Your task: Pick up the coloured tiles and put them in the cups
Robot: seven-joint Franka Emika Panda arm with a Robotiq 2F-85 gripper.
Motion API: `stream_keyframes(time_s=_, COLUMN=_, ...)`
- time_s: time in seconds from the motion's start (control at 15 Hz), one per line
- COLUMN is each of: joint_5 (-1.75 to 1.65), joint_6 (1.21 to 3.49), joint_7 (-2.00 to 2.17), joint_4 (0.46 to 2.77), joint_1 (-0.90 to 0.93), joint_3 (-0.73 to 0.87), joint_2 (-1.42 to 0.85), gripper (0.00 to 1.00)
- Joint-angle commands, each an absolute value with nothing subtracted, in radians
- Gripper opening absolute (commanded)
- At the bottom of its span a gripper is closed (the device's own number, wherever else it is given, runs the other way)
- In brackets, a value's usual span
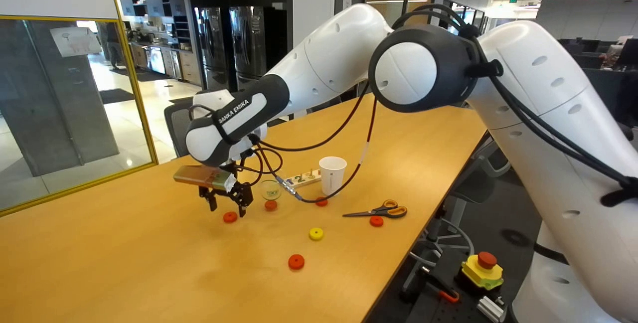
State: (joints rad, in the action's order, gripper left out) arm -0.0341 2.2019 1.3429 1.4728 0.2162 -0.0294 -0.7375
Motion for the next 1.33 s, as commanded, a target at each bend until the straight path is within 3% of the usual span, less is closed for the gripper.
stream_keyframes(time_s=0.0, joint_5=0.011, joint_6=2.17, joint_7=1.306, joint_4=1.39, joint_1=0.208, joint_3=-0.024, joint_2=-0.781, gripper=1.0)
stream_keyframes(time_s=0.73, joint_5=0.041, joint_6=2.115, joint_7=1.289, joint_4=1.338, joint_1=0.199, joint_3=-0.019, joint_2=-0.817, gripper=1.0)
stream_keyframes(time_s=0.8, joint_5=0.041, joint_6=2.12, joint_7=1.299, joint_4=1.34, joint_1=0.202, joint_3=-0.015, joint_2=-0.817, gripper=0.75)
stream_keyframes(time_s=0.87, joint_5=0.04, joint_6=2.126, joint_7=1.291, joint_4=1.342, joint_1=0.201, joint_3=-0.016, joint_2=-0.816, gripper=0.72)
stream_keyframes(time_s=1.27, joint_5=0.04, joint_6=2.131, joint_7=1.286, joint_4=1.351, joint_1=0.199, joint_3=-0.016, joint_2=-0.804, gripper=0.27)
